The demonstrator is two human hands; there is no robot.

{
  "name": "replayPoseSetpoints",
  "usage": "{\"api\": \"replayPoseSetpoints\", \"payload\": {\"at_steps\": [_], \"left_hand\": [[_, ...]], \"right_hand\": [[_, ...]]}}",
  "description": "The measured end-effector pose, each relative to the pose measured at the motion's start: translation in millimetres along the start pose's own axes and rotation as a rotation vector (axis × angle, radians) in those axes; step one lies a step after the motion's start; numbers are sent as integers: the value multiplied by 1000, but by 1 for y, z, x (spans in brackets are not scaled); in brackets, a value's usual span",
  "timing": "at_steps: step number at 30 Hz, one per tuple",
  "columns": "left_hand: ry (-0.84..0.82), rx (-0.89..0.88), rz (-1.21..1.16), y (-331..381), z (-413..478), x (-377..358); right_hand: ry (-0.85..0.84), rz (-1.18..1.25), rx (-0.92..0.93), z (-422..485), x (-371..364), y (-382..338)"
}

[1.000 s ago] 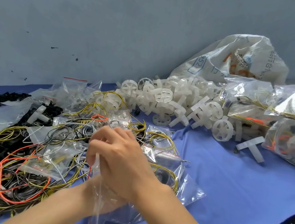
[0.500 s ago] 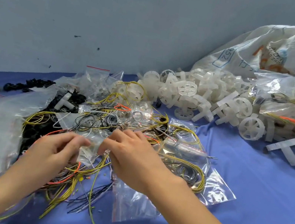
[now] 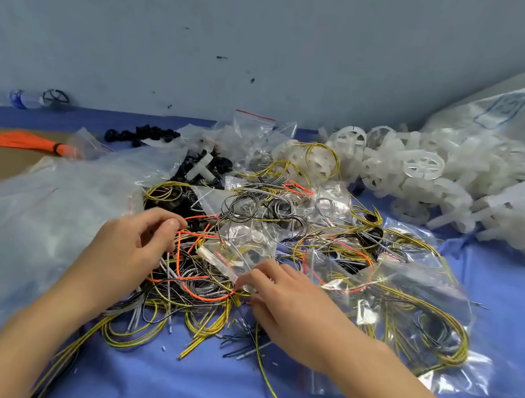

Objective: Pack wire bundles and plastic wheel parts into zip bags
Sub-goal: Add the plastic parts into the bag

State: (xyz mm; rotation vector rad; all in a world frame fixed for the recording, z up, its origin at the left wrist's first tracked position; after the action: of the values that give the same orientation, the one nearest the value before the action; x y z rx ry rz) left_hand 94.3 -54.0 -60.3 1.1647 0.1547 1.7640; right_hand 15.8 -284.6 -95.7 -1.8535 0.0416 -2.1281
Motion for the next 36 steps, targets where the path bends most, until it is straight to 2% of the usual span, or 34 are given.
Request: {"api": "replayPoseSetpoints", "payload": {"at_steps": [3, 8, 13, 20, 26, 36], "left_hand": [[-12, 0, 106, -4, -3, 7], [34, 103, 107, -19, -5, 20], [21, 122, 115, -21, -6, 20], [-10, 106, 123, -17, -6, 15], [-11, 90, 117, -17, -3, 11], [-7, 29, 89, -9, 5, -6]], "right_hand": [[-1, 1, -1, 0, -1, 0], [3, -1, -3, -1, -3, -1], [5, -6, 3, -2, -4, -1], [1, 14, -1, -2, -5, 1], [28, 240, -71, -4, 11, 0], [5, 131, -59, -11, 6, 0]]}}
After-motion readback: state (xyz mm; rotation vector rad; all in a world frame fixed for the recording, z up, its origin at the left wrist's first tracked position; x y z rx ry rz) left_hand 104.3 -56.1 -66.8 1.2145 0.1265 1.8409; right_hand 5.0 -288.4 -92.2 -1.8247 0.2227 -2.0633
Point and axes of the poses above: each hand's wrist, its own z-axis towards the middle knuckle, its own x-axis out of the back of the hand, y = z × x, the point moved 2 cm from there along z, towards the middle knuckle, and after that the axes turned 13 degrees about -x, right-handed, at the moved point
